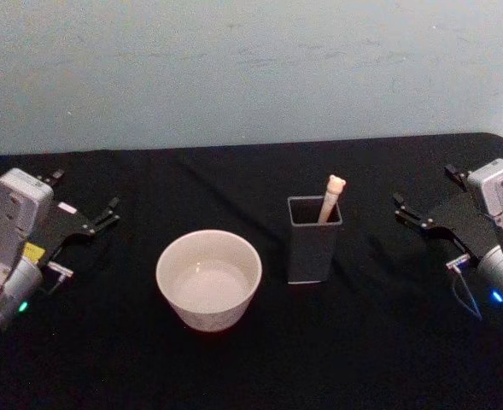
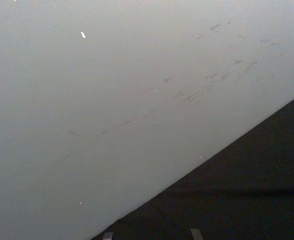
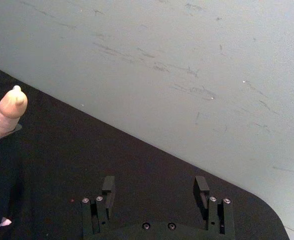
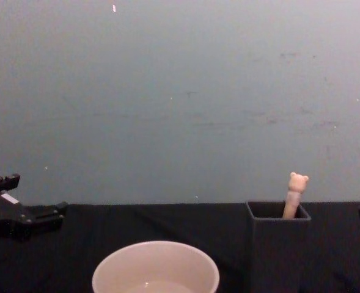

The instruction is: Pick up the stirring spoon with one hand, stir inside the cup, then place it back in its original position.

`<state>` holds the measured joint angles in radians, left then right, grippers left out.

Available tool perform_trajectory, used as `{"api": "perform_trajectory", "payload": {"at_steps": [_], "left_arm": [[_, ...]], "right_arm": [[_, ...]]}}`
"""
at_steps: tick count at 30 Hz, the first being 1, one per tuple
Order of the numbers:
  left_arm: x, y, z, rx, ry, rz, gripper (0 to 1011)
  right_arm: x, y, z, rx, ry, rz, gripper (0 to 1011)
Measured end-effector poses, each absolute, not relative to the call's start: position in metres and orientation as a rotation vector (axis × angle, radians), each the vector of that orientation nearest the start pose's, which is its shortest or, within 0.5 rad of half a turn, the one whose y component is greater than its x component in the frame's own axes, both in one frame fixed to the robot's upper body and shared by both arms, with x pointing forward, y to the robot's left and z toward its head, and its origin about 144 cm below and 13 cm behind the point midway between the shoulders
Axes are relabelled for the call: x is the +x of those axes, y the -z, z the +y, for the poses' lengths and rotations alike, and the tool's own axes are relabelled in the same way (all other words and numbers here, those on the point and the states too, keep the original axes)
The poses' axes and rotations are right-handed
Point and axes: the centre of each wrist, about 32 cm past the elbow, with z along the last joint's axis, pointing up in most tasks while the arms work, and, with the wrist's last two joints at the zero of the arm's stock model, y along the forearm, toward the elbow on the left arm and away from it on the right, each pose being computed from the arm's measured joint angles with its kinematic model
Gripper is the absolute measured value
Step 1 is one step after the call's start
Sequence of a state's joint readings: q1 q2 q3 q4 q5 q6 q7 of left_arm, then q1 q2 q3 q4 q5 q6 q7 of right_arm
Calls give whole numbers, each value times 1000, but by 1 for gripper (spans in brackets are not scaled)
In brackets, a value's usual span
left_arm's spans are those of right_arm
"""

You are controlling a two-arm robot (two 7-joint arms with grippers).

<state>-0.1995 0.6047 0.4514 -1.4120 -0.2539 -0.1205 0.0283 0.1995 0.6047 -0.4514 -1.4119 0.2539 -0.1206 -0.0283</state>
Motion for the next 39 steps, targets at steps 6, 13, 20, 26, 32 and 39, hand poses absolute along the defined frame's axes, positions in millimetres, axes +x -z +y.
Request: {"api": "perform_trajectory", "payload": {"at_steps": [6, 13, 20, 26, 32, 39], "left_arm": [[489, -1140, 310, 305, -1248, -285, 1001], [489, -1140, 310, 304, -1248, -285, 1001], [489, -1140, 310, 304, -1248, -285, 1002], [489, -1140, 310, 304, -1248, -285, 1001], [489, -1140, 310, 305, -1248, -285, 1001], [489, -1140, 310, 304, -1248, -285, 1001]], "right_arm": [[489, -1140, -310, -305, 1248, -285, 1000], [489, -1140, -310, -305, 1248, -285, 1002], [489, -1140, -310, -304, 1248, -285, 1002], [489, -1140, -310, -304, 1248, -285, 1000], [489, -1140, -310, -304, 1248, -285, 1002], [489, -1140, -310, -304, 1248, -285, 1000]]}}
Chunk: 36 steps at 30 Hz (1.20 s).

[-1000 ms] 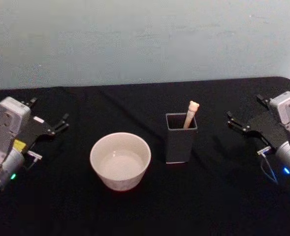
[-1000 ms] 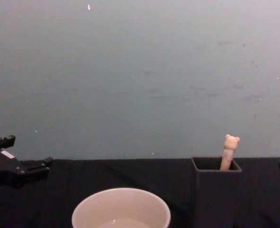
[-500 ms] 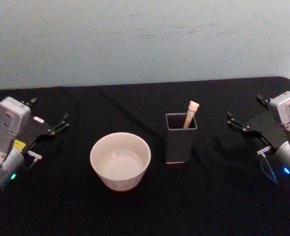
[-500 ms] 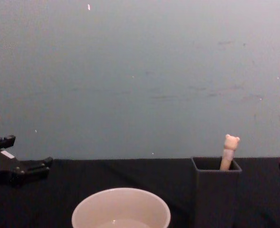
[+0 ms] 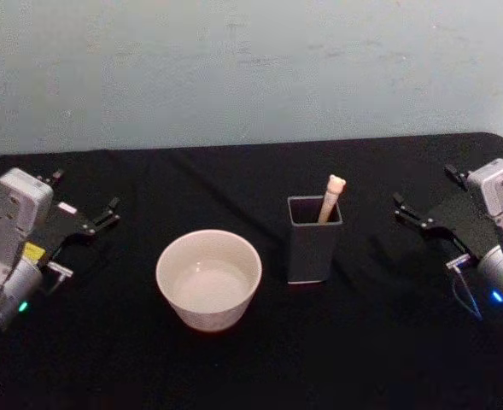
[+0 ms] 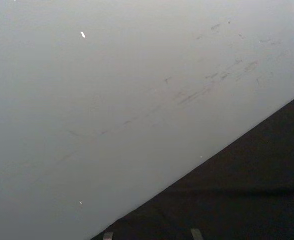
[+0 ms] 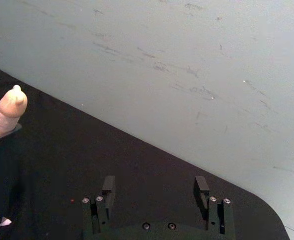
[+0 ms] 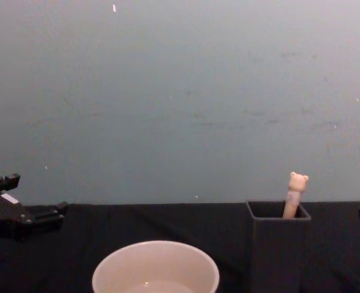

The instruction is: Pick up the stirring spoon with one hand, stir inside the cup, then place it back in its original position.

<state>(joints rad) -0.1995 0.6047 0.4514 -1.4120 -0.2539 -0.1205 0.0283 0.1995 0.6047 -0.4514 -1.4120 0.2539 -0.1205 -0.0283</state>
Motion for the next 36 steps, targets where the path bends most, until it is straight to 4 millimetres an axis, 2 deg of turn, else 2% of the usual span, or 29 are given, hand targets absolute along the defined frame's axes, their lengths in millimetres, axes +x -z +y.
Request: {"api": "perform_trajectory", "payload": {"at_steps": [22, 36], "left_arm": [[489, -1140, 310, 304, -1248, -285, 1001], [489, -1140, 310, 304, -1248, -285, 1001]], "right_arm": [[487, -1140, -311, -299, 1239, -281, 1002], [479, -1159, -317, -110, 1066, -87, 1002]]}}
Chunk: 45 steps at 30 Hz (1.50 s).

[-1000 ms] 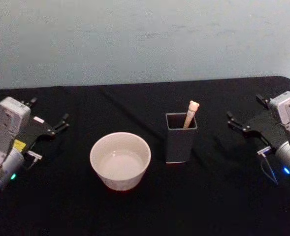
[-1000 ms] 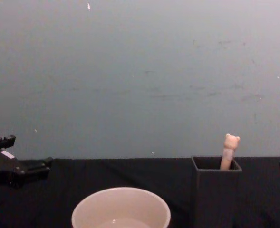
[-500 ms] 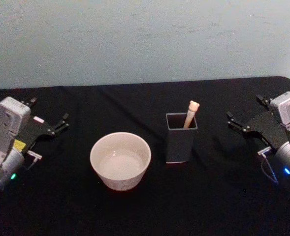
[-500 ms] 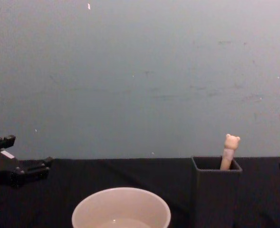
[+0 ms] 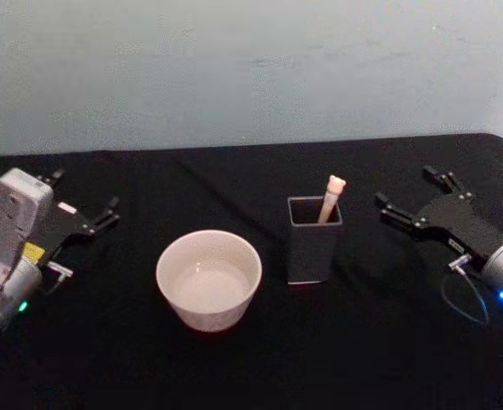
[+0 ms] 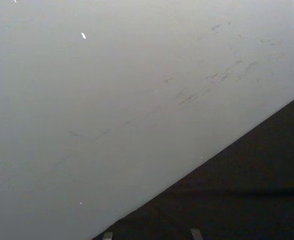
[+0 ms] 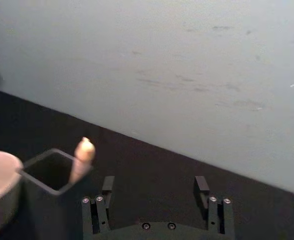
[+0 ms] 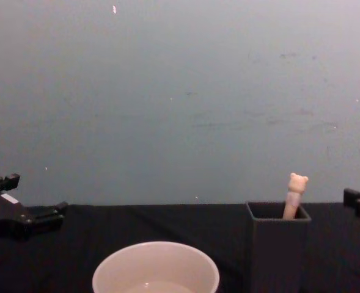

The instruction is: Pick up the stirring spoon with one hand, stir inside the cup, then place it back in its original position.

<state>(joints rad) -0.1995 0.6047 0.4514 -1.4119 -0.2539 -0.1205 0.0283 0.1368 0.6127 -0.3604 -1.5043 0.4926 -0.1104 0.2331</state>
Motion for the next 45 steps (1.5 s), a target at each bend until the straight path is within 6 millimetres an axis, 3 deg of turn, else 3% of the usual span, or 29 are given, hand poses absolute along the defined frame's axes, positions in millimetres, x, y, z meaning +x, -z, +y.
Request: {"api": "perform_trajectory", "payload": {"at_steps": [11, 18, 31, 45], "left_arm": [[489, -1140, 310, 305, -1248, -285, 1001], [489, -1140, 310, 304, -1248, -285, 1001], [489, -1140, 310, 304, -1248, -285, 1001], [489, -1140, 310, 304, -1248, -285, 1001]], "right_arm": [[483, -1165, -316, 42, 867, 142, 1000], [493, -1161, -306, 48, 791, 193, 1002], [517, -1155, -286, 18, 756, 158, 1002], [527, -1150, -279, 11, 751, 111, 1000]]}}
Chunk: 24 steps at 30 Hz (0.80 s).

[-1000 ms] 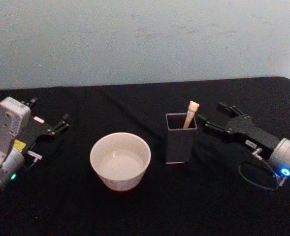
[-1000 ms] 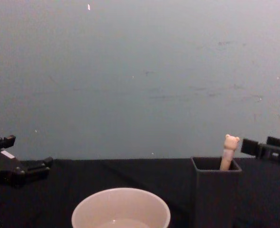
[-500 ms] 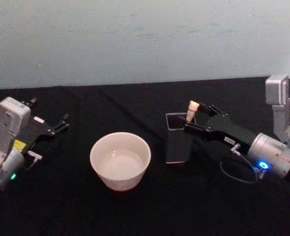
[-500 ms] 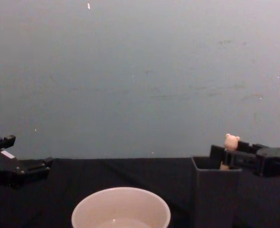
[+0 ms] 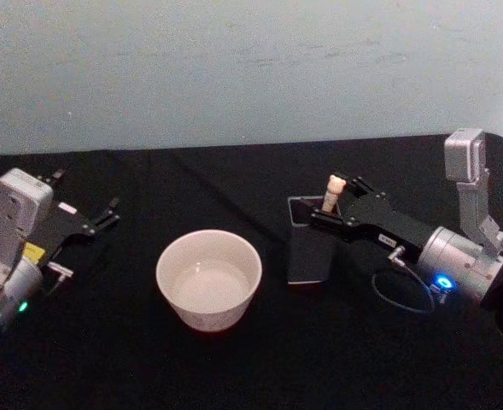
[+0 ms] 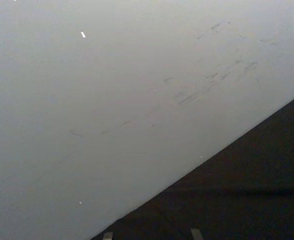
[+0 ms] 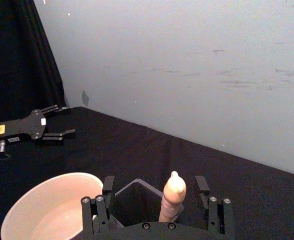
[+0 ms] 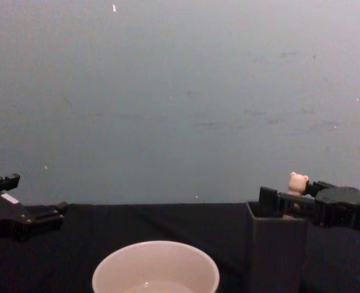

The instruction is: Pick up the stirring spoon with one hand, stir inside the cup, then place it back in its original position.

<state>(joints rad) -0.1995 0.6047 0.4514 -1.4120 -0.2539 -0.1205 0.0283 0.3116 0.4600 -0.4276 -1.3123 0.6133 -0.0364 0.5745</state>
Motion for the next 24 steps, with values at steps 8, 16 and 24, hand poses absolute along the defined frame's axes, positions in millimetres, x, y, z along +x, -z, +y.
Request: {"api": "perform_trajectory", "payload": {"at_steps": [8, 16, 24], "left_arm": [[489, -1140, 310, 304, -1248, -285, 1001], [489, -1140, 310, 304, -1248, -285, 1001], [489, -1140, 310, 305, -1248, -285, 1001]], "right_arm": [[527, -1150, -279, 9, 761, 110, 1002], [526, -1150, -279, 8, 761, 111, 1002], [526, -1150, -279, 8, 760, 112, 882]]}}
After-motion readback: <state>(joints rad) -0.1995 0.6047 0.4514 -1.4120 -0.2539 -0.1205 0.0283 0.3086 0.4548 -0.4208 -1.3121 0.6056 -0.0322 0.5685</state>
